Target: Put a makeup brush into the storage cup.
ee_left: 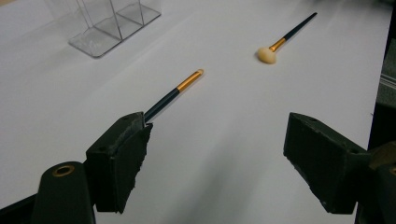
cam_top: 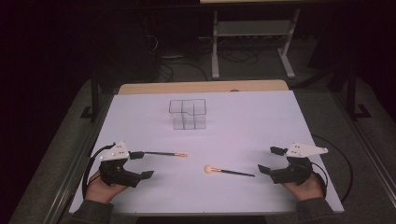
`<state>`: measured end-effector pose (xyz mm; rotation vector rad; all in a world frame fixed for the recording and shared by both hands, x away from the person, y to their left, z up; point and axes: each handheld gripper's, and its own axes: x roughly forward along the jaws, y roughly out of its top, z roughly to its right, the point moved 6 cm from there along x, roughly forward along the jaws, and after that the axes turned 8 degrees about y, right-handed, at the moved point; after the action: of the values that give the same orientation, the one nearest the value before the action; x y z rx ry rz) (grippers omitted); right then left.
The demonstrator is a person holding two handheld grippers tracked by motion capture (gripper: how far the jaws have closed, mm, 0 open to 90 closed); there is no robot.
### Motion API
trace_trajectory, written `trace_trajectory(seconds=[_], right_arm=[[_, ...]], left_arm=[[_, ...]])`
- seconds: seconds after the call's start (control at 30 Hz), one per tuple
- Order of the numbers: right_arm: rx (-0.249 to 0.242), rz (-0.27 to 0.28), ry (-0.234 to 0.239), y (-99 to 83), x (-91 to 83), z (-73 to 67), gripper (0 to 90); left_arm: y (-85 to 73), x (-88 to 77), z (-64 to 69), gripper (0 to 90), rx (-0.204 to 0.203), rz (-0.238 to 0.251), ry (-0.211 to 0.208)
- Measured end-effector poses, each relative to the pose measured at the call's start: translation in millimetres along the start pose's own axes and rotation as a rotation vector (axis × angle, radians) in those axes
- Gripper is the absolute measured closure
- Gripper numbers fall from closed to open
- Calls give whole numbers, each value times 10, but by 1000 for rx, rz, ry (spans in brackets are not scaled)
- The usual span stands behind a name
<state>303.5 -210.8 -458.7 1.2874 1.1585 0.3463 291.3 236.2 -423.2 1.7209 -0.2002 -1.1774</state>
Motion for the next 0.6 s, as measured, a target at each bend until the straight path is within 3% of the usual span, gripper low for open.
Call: trace_trajectory(seconds=[0.3, 0.6], right_arm=[[-5, -10, 11, -8, 33, -9, 150], [-17, -19, 8, 0, 66, -13, 146]], left_arm=[[34, 6, 3, 179, 3, 3, -11], [112, 72, -11, 180, 43, -25, -32]])
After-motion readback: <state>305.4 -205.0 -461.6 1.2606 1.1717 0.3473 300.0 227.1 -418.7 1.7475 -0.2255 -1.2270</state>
